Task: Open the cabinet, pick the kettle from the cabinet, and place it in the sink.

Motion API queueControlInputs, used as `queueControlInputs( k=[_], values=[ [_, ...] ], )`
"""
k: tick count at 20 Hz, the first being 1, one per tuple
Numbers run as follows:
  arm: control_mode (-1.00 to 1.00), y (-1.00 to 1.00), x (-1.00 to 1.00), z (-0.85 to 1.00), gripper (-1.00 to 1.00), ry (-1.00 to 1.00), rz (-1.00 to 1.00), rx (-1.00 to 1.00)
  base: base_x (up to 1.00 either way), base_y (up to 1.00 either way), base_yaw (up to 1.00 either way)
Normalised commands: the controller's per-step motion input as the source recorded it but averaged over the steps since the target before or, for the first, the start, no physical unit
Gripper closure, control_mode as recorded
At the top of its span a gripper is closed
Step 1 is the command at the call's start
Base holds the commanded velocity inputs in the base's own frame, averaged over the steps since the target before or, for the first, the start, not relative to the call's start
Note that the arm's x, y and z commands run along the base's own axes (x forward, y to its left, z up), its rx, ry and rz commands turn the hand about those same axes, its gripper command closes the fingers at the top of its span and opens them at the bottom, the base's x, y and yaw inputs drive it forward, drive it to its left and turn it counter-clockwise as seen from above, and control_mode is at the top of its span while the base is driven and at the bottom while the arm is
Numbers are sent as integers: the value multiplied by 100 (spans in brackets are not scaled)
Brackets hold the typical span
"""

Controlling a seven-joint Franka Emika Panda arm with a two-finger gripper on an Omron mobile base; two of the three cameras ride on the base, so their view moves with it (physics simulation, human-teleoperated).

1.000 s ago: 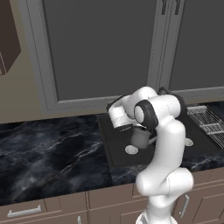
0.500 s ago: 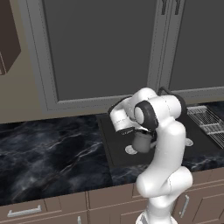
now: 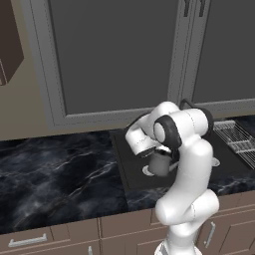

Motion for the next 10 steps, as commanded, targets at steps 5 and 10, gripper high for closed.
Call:
queueControlInputs(
  k=[5, 10],
  values=[
    [-100, -2, -25, -34, 100, -17, 4, 6, 0, 0, 0],
    [-100, 0, -36, -43, 100, -13, 1, 2, 0, 0, 0]
  ],
)
